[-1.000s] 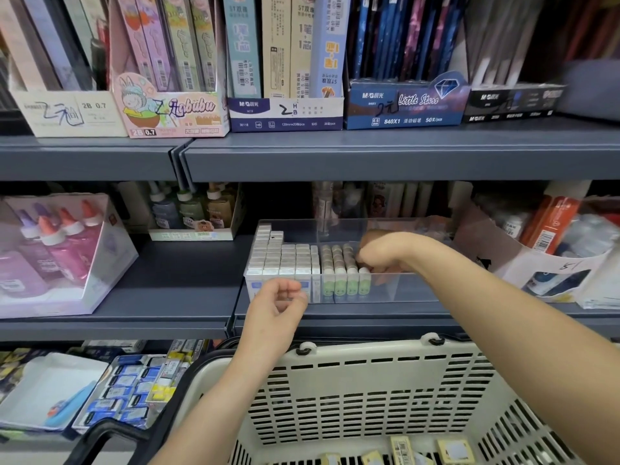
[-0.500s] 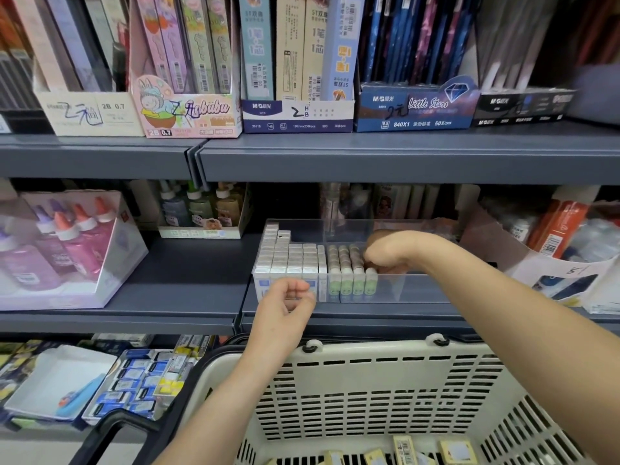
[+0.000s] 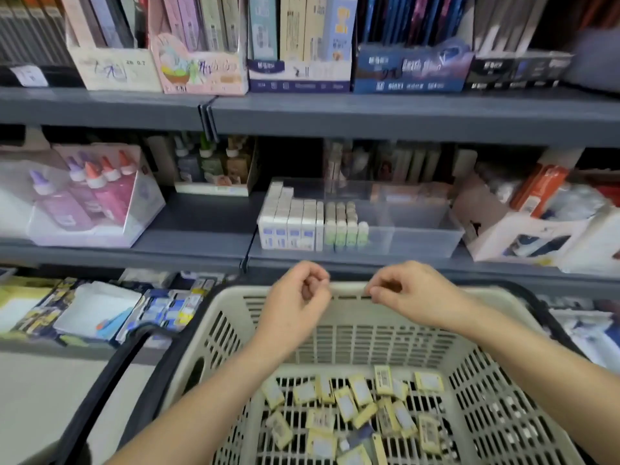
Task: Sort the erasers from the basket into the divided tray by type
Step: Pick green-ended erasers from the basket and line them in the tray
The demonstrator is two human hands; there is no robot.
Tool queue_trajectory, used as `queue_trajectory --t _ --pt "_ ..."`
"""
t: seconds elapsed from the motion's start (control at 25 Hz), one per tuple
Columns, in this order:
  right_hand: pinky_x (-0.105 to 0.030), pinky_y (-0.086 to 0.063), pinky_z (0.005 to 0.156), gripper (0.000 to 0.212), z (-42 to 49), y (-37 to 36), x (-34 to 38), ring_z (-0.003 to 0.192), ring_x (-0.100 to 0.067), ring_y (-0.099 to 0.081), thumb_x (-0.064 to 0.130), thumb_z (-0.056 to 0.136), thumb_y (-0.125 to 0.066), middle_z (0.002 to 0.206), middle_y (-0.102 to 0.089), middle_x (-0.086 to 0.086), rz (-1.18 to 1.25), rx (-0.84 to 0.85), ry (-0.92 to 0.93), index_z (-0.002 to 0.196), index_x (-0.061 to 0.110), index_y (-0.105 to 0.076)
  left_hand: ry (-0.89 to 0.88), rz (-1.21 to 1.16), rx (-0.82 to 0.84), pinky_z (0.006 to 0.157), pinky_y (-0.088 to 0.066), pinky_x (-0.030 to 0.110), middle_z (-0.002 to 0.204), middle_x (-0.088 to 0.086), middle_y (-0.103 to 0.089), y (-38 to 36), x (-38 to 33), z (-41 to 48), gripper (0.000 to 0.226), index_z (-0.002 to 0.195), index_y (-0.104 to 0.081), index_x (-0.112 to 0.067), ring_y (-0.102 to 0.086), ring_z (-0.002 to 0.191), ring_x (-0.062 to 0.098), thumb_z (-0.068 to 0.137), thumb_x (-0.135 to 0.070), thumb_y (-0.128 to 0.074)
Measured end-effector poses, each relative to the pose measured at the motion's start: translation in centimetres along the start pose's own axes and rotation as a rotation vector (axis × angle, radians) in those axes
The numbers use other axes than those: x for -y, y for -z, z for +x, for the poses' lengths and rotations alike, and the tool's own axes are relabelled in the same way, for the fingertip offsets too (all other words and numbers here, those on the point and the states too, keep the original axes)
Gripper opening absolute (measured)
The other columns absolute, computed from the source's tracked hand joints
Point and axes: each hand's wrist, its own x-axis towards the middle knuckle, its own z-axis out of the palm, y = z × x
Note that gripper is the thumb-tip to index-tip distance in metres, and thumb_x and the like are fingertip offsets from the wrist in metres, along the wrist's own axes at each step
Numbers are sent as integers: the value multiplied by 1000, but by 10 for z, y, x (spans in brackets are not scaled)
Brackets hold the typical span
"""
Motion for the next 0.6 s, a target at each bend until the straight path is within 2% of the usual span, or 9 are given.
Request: queue_trajectory --t 0.12,0.24,0.32,0.44,0.52,0.6 --pt "-13 -39 60 16 -19 -36 -11 69 1 -55 27 91 -55 78 -60 17 -26 188 -28 95 20 -69 62 354 428 77 -46 21 94 -14 -56 1 4 -36 18 106 -52 -34 -54 85 5 87 -37 -53" --pt "-22 -47 74 18 -35 -80 -17 79 -7 -60 24 90 -56 89 -66 8 -7 367 -51 97 14 -70 199 493 665 81 -41 20 110 -9 -53 16 8 -67 40 125 -50 -21 -52 96 6 89 -38 -57" --pt "-22 -50 74 18 -49 -120 -15 80 -9 -63 24 88 -58 94 -70 6 -5 509 2 97 15 -71 289 536 737 80 -39 20 114 -9 -52 27 9 -88 47 129 -46 -22 -51 96 6 88 -43 -58" --pt "-19 -49 76 20 -67 -173 -8 87 -8 -62 25 87 -60 105 -69 3 -48 702 119 103 15 -69 368 511 750 82 -43 22 121 -6 -53 38 14 -112 49 130 -45 -24 -54 103 11 87 -45 -58" --pt "-27 -50 76 26 -77 -195 -10 93 -17 -63 31 84 -65 105 -68 -2 -151 802 166 103 14 -66 405 461 724 78 -45 22 120 -6 -53 41 14 -121 47 128 -45 -24 -54 104 11 88 -44 -58" --pt "-32 -48 74 39 -87 -207 -14 94 -23 -58 40 78 -68 105 -63 -6 -284 858 190 104 14 -58 411 452 708 82 -45 24 120 -6 -54 42 14 -123 47 129 -45 -24 -55 102 10 88 -44 -58"
